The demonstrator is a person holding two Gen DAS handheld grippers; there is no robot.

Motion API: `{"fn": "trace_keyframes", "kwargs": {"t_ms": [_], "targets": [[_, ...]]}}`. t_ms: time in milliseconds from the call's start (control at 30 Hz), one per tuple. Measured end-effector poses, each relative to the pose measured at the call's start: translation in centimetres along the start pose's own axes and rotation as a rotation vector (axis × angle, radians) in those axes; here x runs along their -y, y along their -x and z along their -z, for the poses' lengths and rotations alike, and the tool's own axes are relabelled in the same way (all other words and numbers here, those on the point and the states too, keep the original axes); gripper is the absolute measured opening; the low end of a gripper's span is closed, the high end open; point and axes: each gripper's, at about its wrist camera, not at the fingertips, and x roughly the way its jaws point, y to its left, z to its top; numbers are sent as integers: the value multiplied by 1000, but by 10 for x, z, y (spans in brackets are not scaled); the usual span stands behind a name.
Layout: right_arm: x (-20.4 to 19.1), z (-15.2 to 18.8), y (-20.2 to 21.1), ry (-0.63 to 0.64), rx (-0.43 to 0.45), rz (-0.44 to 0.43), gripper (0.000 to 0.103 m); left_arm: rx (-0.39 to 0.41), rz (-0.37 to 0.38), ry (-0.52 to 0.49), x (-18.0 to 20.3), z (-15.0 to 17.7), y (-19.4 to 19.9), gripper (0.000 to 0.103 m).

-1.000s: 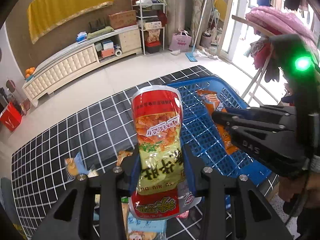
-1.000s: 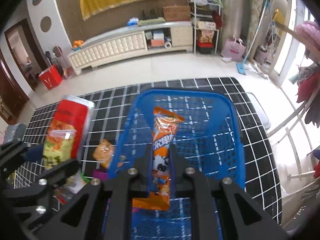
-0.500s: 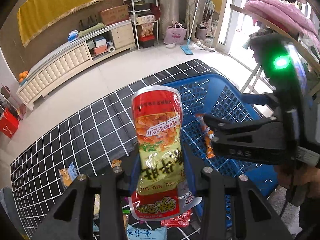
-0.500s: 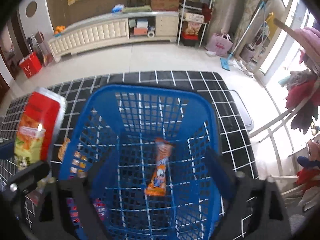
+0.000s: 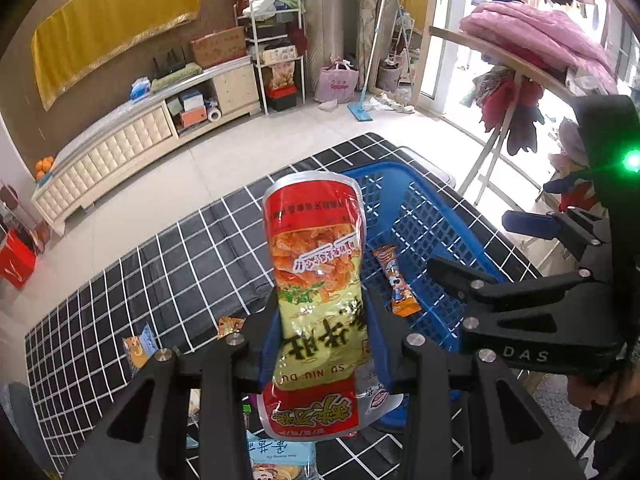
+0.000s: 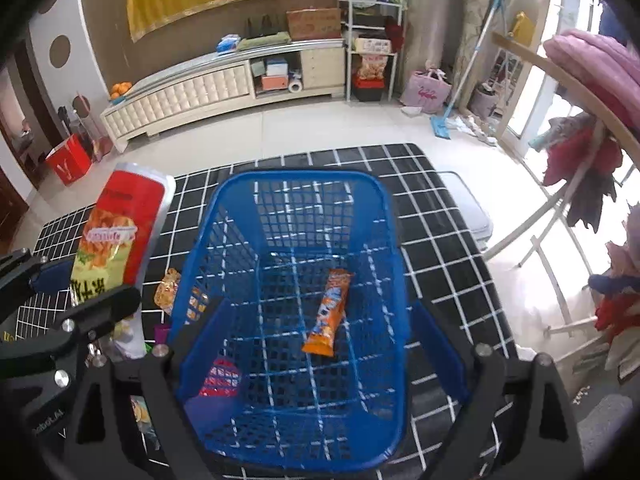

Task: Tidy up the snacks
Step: 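Carry the orange stick snack into the blue basket and open the right gripper, then lower the red-and-yellow pouch into the blue basket and open the left gripper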

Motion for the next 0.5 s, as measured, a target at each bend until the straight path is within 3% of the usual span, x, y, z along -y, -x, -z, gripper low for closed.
{"fn": "trace_keyframes", "kwargs": {"t_ms": [500], "targets": [[41, 2, -1, -87, 4, -9, 93, -56, 14, -33, 29, -26, -36, 37]]}}
